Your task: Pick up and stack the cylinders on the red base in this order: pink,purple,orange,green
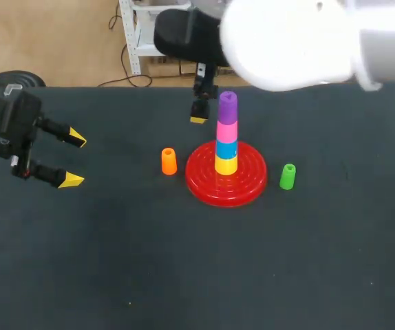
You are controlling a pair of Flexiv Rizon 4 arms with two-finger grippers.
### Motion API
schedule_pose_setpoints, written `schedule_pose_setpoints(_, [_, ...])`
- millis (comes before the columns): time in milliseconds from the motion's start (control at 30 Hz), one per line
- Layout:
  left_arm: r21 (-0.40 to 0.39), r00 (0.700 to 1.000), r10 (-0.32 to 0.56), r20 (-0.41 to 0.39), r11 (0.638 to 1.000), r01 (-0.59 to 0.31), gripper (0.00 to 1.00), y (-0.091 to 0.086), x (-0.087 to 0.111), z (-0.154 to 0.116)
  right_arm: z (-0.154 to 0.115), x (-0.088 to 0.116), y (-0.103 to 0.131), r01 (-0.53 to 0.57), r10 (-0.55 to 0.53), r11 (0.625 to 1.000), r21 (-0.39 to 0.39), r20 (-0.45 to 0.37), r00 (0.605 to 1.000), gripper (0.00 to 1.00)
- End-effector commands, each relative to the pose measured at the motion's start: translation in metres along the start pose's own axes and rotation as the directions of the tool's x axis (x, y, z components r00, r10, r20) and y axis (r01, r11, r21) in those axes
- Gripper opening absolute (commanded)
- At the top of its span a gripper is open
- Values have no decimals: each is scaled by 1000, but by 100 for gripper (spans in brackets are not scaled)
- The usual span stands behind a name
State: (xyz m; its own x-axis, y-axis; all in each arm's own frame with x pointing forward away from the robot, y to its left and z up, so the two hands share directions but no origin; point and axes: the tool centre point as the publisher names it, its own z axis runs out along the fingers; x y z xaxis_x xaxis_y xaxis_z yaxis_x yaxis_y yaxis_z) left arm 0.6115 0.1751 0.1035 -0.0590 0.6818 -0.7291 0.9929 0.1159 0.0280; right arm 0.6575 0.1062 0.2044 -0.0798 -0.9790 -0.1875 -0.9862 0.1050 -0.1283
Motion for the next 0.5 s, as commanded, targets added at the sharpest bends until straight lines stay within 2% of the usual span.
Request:
schedule_pose_setpoints(33, [-2, 1000, 3, 4, 1000, -3, 100, 0, 1, 0, 25, -13, -18, -19, 18, 998, -66, -17, 1000, 100])
schedule_pose_setpoints(500, [-2, 1000, 3, 4, 1000, -3, 100, 0, 1, 0, 74, -17, -20, -1, -4, 993, -118, -42, 999, 100])
